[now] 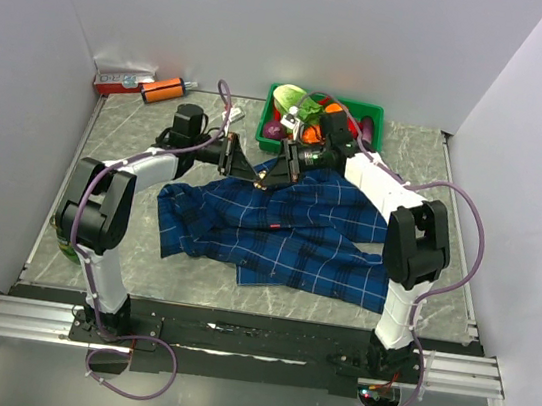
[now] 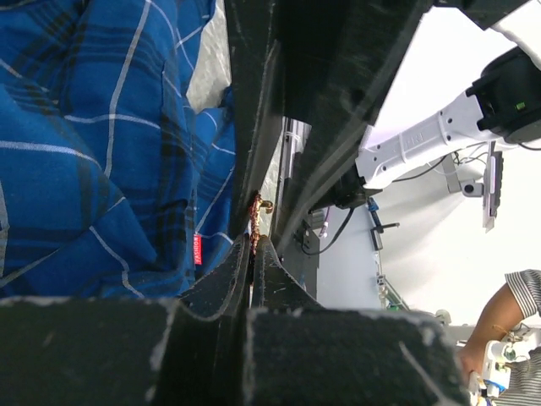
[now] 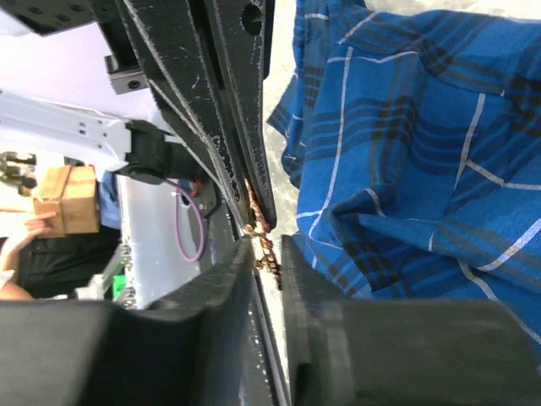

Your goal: Remove the brooch from the garment

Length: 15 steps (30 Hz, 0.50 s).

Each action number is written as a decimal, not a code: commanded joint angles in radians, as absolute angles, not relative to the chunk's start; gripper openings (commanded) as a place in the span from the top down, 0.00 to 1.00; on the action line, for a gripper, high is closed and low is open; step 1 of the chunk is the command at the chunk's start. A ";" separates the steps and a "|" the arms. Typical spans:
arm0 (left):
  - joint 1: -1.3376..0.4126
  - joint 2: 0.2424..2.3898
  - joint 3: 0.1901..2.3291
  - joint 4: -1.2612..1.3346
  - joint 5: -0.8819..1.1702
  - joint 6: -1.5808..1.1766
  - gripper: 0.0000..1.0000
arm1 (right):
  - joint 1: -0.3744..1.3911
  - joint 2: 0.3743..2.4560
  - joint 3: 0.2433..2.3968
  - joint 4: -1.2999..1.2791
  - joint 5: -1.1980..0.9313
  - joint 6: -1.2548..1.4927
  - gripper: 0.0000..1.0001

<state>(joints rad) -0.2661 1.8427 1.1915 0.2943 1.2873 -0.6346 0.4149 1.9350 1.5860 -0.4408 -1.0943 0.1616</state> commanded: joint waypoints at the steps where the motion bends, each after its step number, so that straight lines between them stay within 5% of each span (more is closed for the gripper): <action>1: -0.276 1.792 1.212 0.282 1.235 -0.594 0.99 | 0.430 1.911 1.629 -0.427 -1.133 0.132 0.65; 7: -0.250 1.763 1.183 0.341 1.233 -0.623 0.99 | 0.354 1.829 1.615 -0.516 -1.147 0.027 0.54; 15: -0.242 1.746 1.154 0.471 1.268 -0.692 0.99 | 0.356 1.809 1.652 -0.552 -1.108 -0.005 0.55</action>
<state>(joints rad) -0.2424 1.8072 1.1778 0.3313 1.2400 -0.6342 0.3428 1.8656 1.6070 -0.5476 -1.1069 0.0174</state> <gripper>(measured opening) 0.031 0.466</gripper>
